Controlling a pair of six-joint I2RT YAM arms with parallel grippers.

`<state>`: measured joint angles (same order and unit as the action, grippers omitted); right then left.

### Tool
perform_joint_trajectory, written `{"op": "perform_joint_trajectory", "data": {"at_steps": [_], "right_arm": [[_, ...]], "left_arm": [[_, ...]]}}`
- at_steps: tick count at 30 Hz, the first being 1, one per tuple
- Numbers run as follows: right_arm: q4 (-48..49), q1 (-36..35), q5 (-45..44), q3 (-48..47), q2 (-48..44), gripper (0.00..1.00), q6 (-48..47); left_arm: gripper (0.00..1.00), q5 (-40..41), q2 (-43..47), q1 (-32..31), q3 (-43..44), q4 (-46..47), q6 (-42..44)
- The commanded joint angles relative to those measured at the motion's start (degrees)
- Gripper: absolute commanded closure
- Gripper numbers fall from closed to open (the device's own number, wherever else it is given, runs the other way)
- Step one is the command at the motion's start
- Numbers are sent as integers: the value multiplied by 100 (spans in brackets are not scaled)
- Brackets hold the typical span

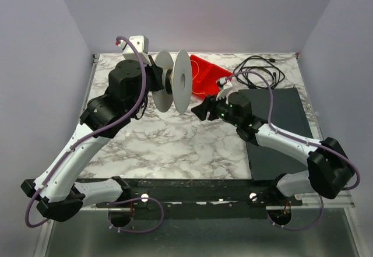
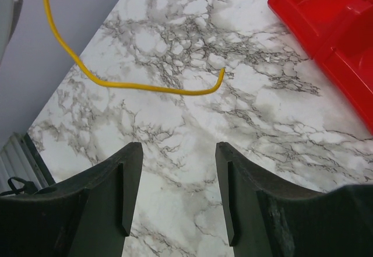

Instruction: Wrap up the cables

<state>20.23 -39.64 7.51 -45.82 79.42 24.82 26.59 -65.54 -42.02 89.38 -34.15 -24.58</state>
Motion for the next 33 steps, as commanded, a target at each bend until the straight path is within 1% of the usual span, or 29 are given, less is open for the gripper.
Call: {"op": "perform_joint_trajectory", "data": {"at_steps": [1,3,5,7,11,15,20,22,26,33], "right_arm": [[126,14,-365,273,-275,40,-125],[122,79,-341,381,-427,40,-131],[126,170,-272,449,-582,43,-96],[157,223,-303,533,-750,44,-109],[124,482,-346,533,-836,48,-144],[160,903,26,443,-830,50,-91],[55,1098,514,175,-790,50,-401],[-139,1095,514,-18,-752,51,-649],[-155,1057,491,-149,-720,51,-811],[-535,204,-514,-641,-358,51,-1587]], "left_arm": [[100,140,4,-25,264,212,-83],[100,153,-9,-26,298,192,-74],[100,152,-23,-26,328,178,-56],[100,147,-38,-32,360,155,-47],[100,140,-54,-34,405,140,-38],[100,134,-64,-34,431,107,-30],[100,141,-56,-39,462,76,-12],[100,140,-61,-41,482,52,-12],[100,155,-25,-42,468,31,6],[100,164,-20,-42,483,-2,32]]}}
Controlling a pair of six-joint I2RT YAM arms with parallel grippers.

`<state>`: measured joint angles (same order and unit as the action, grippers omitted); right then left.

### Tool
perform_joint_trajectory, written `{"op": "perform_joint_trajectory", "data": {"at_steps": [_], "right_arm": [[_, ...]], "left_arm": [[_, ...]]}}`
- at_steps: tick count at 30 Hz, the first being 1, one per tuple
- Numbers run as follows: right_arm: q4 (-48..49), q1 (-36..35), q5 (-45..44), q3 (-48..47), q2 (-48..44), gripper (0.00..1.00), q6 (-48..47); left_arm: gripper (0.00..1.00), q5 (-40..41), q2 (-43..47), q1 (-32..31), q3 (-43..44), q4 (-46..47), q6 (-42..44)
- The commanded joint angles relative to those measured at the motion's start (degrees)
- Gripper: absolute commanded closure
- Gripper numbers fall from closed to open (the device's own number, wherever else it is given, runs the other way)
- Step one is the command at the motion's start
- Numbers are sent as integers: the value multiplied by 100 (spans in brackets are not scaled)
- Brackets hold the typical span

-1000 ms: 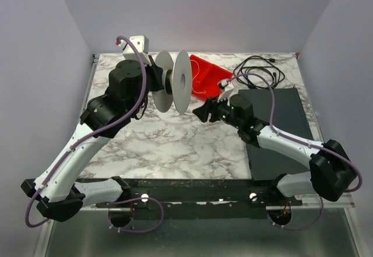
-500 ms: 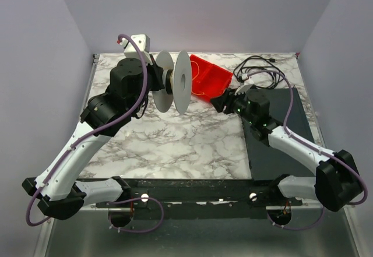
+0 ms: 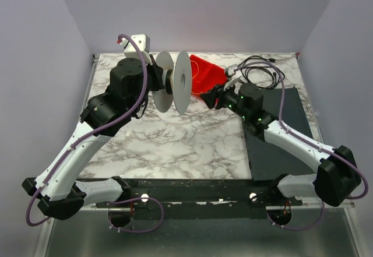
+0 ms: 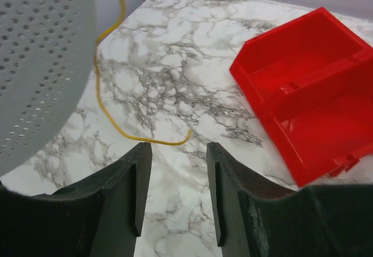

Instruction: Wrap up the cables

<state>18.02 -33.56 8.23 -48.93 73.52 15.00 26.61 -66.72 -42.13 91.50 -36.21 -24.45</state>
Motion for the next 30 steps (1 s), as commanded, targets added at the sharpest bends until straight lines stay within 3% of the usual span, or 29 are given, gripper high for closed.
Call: {"op": "perform_joint_trajectory", "data": {"at_steps": [1,11,30], "right_arm": [[-355,-470,-700,-364,271,51,-665],[-382,-834,-1894,-602,526,51,-1355],[184,-1507,-2847,-908,1004,54,-2179]], "left_arm": [[100,161,98,-28,271,202,19],[100,133,106,-25,280,193,36],[100,79,58,-24,326,175,36]]}}
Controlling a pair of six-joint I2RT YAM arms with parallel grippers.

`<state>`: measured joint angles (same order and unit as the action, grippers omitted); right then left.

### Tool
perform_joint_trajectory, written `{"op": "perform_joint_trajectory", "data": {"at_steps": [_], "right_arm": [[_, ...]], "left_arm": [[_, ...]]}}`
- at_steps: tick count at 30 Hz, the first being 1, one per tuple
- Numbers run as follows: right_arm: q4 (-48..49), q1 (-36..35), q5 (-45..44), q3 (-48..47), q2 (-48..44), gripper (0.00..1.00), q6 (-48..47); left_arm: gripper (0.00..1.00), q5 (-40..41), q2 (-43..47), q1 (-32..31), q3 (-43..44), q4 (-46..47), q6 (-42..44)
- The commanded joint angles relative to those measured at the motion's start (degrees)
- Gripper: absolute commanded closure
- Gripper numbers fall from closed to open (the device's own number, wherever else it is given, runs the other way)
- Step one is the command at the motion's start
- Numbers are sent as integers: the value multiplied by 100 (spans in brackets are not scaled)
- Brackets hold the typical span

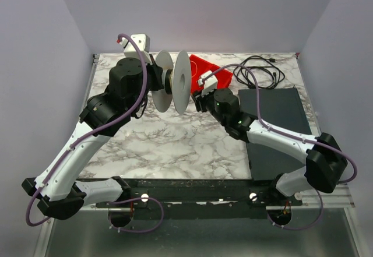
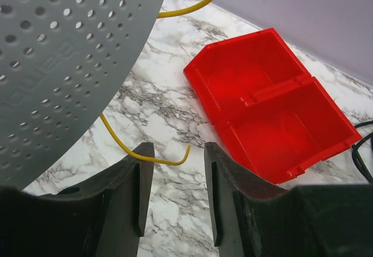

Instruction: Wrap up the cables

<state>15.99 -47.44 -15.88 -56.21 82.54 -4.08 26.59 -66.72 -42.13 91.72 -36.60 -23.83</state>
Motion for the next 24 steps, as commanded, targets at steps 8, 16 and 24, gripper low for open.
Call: {"op": "perform_joint_trajectory", "data": {"at_steps": [8,16,24], "right_arm": [[545,-213,-559,-164,175,97,-129],[379,-221,314,323,-158,99,1086],[258,-367,901,818,-284,99,1977]], "left_arm": [[100,61,45,-23,320,237,-107],[100,226,-23,32,434,204,-841],[100,449,-135,112,173,732,-1597]]}}
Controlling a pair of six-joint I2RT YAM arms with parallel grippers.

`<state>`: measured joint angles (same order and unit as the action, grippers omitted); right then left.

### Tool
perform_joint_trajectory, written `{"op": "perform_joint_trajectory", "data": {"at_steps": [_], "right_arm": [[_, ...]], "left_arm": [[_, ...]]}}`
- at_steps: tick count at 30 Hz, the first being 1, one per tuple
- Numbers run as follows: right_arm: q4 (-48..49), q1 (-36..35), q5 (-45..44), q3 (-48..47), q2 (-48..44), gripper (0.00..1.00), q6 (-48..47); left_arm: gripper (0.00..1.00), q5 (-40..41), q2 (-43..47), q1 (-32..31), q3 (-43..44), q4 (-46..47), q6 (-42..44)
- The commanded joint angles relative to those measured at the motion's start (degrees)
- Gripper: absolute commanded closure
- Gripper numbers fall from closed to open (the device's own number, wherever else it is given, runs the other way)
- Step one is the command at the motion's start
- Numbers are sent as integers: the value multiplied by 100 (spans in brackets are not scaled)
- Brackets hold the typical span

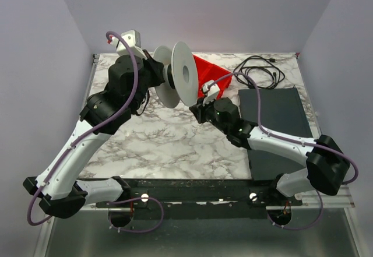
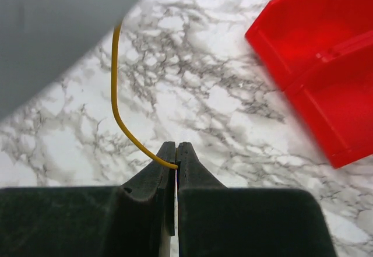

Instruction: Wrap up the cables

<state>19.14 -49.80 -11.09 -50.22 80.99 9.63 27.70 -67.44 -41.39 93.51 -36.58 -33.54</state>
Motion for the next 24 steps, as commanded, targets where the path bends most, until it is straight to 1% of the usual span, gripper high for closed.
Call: {"op": "perform_joint_trajectory", "data": {"at_steps": [1,4,12,18,24], "right_arm": [[-86,-173,432,239,-140,99,658],[-308,-270,453,207,-123,99,756],[-822,-436,423,138,-477,99,864],[-1355,-445,387,-153,-594,99,807],[-1901,-443,190,-617,-628,99,569]], "left_arm": [[100,393,-88,36,-70,831,-674],[100,548,-271,52,-76,979,-700],[100,1236,-823,143,-106,1441,-150],[100,1518,-1320,201,3,1652,371],[100,1546,-1616,194,-110,1803,734]]}}
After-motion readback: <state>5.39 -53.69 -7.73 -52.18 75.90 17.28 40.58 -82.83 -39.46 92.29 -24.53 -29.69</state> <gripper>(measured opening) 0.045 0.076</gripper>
